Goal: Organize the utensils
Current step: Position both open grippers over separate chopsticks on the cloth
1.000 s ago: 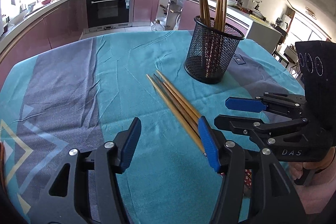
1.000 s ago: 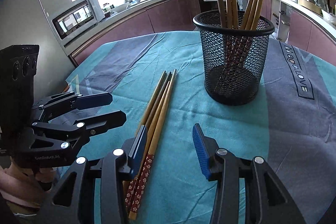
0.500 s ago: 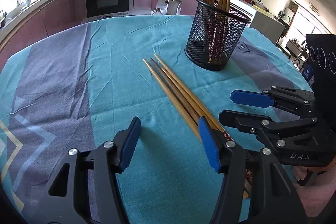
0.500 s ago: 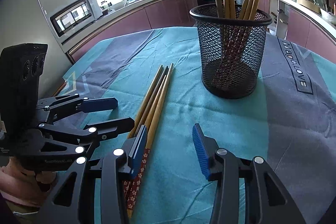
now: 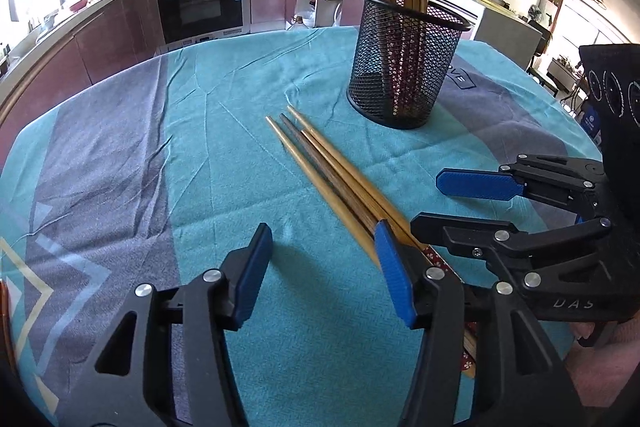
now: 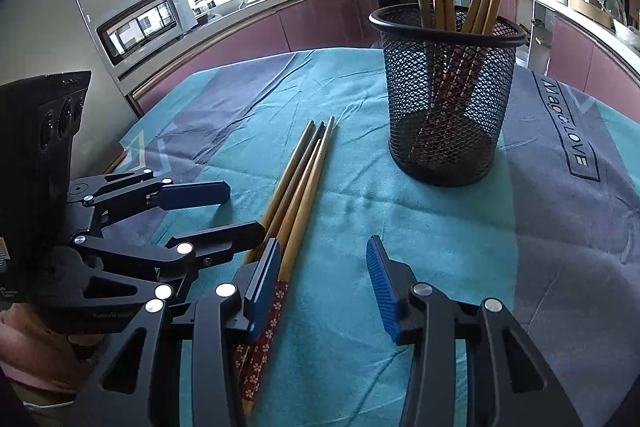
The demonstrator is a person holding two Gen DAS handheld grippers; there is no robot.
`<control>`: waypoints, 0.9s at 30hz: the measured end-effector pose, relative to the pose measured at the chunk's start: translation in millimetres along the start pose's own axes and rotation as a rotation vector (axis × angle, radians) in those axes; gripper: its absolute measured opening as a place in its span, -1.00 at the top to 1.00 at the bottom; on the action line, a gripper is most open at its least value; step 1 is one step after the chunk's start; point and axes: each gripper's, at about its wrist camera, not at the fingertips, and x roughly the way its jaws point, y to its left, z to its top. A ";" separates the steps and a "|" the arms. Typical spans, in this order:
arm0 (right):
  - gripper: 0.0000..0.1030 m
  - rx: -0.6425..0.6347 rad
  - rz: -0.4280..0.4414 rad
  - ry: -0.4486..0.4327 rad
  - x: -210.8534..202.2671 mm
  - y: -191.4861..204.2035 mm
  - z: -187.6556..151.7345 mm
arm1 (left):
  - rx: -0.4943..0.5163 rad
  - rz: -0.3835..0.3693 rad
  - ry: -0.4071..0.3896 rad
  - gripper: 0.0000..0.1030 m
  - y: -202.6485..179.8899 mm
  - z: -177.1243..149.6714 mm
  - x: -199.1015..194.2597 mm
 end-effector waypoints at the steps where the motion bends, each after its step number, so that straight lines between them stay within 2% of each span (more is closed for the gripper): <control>1: 0.18 -0.002 -0.002 0.001 0.1 0.4 -0.1 | 0.003 -0.001 0.000 0.03 -0.1 0.0 -0.3; 17: 0.23 -0.051 -0.039 0.022 6.7 12.2 1.8 | -0.031 -0.031 0.007 0.04 4.6 3.2 5.0; 22: 0.43 -0.053 -0.065 0.028 8.5 12.3 3.5 | -0.017 -0.018 0.011 0.13 3.9 3.1 5.0; 27: 0.47 -0.047 -0.066 0.029 8.3 9.4 3.7 | -0.012 -0.019 0.013 0.20 5.9 2.5 5.0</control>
